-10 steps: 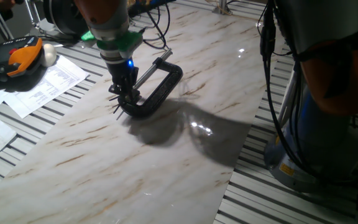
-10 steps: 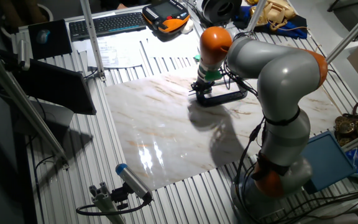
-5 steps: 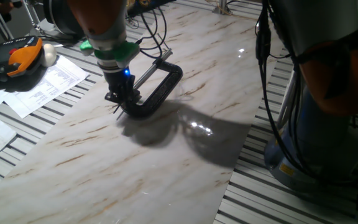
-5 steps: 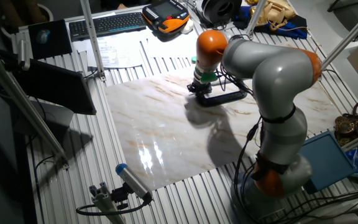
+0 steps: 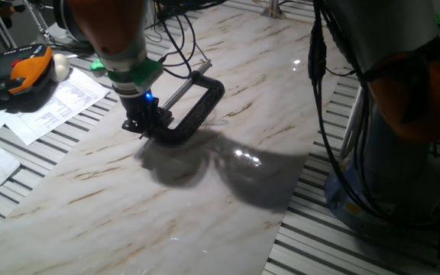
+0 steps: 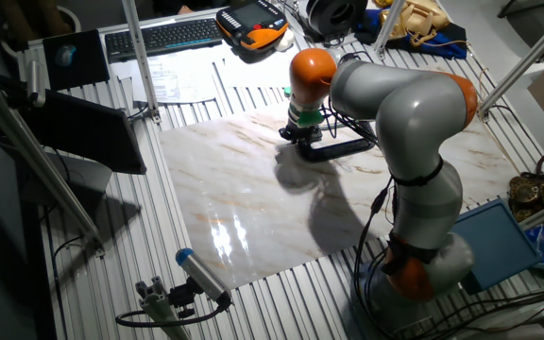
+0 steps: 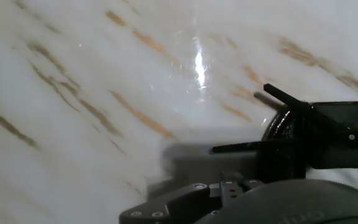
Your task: Turn the hands of a clock
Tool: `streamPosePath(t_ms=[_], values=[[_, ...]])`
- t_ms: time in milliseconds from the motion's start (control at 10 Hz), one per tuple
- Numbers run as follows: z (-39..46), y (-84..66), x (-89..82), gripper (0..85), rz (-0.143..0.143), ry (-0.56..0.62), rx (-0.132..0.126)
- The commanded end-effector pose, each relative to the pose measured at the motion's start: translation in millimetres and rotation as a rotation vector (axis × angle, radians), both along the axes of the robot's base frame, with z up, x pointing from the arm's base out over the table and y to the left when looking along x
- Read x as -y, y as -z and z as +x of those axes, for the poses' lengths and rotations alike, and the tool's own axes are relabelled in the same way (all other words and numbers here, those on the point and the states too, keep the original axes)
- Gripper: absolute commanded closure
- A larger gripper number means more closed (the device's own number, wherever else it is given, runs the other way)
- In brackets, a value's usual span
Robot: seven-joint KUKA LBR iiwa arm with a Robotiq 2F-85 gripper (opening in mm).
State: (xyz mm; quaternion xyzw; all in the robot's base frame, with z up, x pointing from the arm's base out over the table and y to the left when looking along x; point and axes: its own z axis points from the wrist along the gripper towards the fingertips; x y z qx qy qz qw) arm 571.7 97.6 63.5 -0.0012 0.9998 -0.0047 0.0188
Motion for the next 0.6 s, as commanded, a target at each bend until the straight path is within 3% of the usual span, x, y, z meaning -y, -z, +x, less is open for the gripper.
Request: streamPosePath(t_ms=[0,300,500], values=[[0.5,2.1,0.3,85.0,-0.005,-0.011,0.021],[3.3,9.5,1.9,85.0,0.009,-0.009,0.046],[4.5,14.5,3.3,85.0,0.014,-0.009,0.041]])
